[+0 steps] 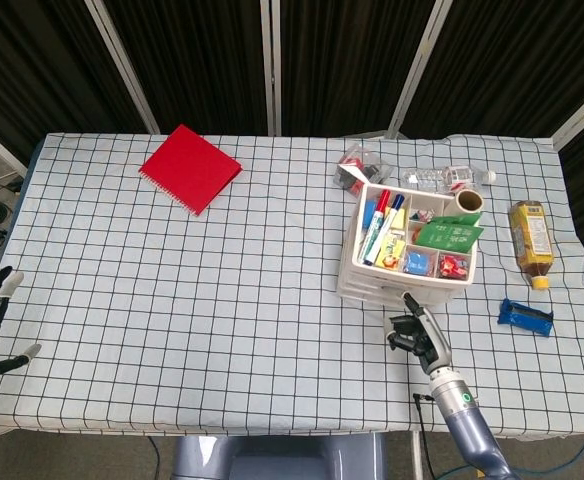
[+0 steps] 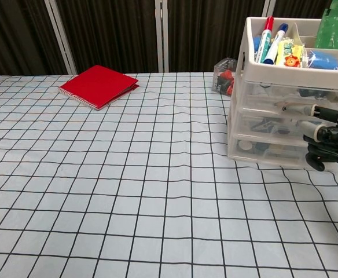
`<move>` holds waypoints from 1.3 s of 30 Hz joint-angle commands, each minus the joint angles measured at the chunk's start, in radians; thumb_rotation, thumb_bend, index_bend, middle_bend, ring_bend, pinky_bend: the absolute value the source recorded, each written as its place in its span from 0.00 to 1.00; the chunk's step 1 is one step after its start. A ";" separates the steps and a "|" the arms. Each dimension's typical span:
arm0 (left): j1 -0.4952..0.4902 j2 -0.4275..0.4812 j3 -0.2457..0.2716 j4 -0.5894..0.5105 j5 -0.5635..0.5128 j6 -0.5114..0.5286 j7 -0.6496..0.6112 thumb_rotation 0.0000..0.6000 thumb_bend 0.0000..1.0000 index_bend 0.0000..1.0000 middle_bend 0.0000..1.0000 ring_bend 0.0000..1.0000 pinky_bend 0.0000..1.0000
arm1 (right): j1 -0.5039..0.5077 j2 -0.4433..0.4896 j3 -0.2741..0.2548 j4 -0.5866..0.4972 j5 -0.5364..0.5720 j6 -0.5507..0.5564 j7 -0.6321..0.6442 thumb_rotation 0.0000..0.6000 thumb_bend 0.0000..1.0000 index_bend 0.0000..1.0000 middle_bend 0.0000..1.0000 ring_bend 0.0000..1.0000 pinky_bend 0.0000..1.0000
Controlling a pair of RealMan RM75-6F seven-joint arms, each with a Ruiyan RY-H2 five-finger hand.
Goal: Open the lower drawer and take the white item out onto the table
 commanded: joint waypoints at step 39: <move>-0.004 -0.006 0.001 0.001 -0.011 -0.015 0.017 1.00 0.11 0.00 0.00 0.00 0.00 | -0.053 0.036 -0.153 -0.009 -0.188 0.058 0.037 1.00 0.40 0.14 0.90 0.90 0.74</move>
